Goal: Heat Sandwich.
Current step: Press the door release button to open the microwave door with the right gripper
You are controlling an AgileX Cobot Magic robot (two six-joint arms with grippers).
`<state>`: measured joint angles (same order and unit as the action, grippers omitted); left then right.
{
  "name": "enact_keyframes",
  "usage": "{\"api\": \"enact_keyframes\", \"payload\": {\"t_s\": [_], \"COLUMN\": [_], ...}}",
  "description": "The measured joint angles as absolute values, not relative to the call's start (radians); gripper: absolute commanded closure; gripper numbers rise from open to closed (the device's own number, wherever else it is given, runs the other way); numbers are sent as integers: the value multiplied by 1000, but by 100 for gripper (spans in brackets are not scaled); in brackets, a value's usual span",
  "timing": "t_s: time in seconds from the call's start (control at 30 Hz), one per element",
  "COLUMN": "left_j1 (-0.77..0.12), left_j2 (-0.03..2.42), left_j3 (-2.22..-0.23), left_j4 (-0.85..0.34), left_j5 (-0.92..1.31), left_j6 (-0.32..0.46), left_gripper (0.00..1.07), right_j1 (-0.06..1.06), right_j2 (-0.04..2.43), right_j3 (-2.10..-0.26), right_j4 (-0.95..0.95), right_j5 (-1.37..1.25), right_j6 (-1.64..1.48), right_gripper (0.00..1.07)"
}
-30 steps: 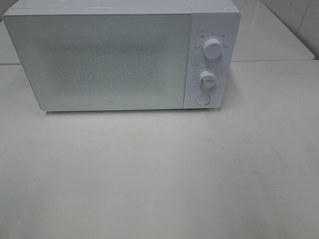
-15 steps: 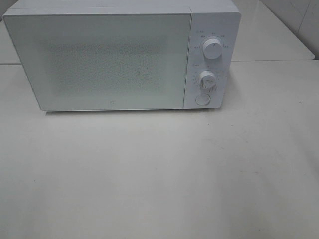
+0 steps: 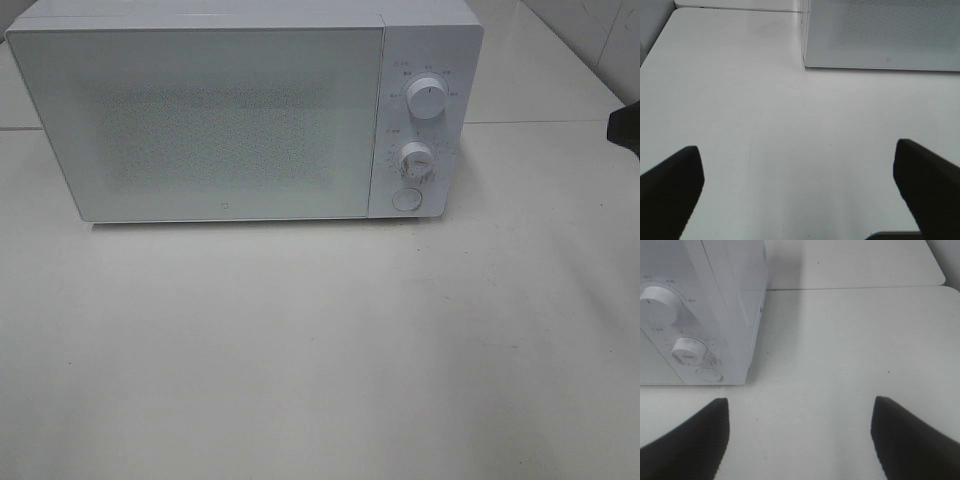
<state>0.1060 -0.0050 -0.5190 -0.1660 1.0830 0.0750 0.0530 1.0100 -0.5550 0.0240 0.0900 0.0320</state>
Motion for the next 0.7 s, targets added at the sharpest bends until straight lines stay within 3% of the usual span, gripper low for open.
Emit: {"api": "enact_keyframes", "payload": {"t_s": [0.7], "left_j1": [106], "left_j2": [-5], "left_j3": [-519], "left_j4": [-166], "left_j5": [1083], "left_j6": [75], "left_gripper": [9], "right_j1": [85], "right_j2": [1235], "right_j3": [-266], "right_j4": [89], "right_j5": [-597], "right_j6": [6], "right_gripper": [32]}}
